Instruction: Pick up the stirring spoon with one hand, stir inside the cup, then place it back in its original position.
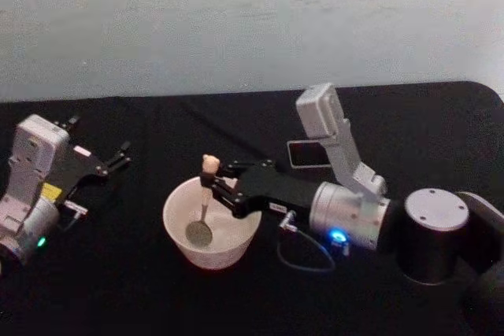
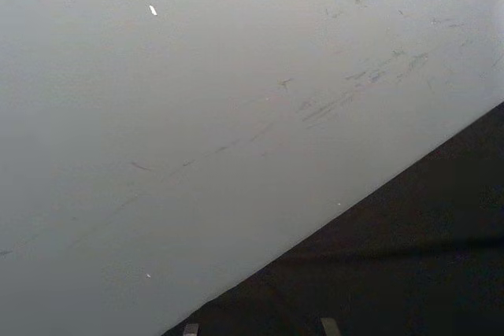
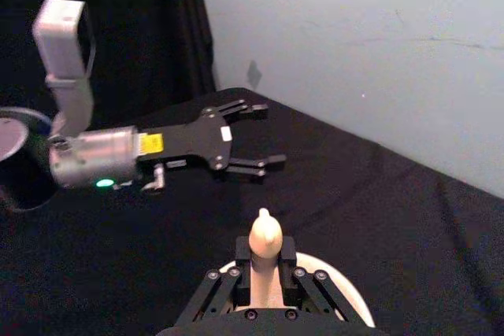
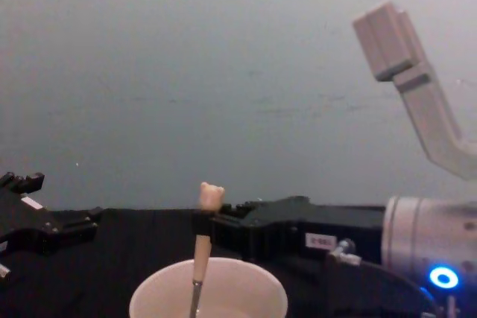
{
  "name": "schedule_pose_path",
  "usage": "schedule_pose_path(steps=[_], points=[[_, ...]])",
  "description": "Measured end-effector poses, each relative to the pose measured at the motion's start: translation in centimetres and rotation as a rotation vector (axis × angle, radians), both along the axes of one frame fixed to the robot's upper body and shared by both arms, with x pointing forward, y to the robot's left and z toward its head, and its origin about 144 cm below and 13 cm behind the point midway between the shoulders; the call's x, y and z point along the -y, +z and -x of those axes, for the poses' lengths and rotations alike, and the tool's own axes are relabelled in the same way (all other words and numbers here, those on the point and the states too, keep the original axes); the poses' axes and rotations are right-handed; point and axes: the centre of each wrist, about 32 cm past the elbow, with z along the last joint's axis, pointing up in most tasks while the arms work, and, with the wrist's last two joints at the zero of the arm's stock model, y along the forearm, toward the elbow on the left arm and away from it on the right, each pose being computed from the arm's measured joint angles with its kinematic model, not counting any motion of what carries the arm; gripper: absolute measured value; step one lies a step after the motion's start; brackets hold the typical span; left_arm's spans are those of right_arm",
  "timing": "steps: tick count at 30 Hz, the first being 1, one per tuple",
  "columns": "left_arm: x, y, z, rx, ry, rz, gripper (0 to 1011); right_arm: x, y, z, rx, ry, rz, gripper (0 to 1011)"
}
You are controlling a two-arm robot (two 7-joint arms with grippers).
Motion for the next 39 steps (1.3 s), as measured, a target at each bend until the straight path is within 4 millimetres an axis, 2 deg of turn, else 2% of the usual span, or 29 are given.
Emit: schedule_pose_path(steps=[7, 15, 23, 30, 39], points=[[0.0, 0.0, 0.0, 0.000, 0.000, 0.000, 1001, -0.8, 0.2, -1.4, 0.010, -0.060, -0.006, 211], [0.0, 0.0, 0.0, 0.000, 0.000, 0.000, 1001, 0.1, 0.8, -2.1, 0.012, -0.110, -0.011, 211], [0.0, 0.0, 0.0, 0.000, 0.000, 0.000, 1001, 1.9, 1.4, -1.5, 0.002, -0.123, -0.012, 211], [0.0, 0.0, 0.0, 0.000, 0.000, 0.000, 1001, 3.3, 1.8, 0.0, -0.027, -0.096, -0.018, 211], [0.0, 0.0, 0.0, 0.000, 0.000, 0.000, 1001, 3.0, 1.9, 0.4, -0.054, -0.091, -0.049, 211]])
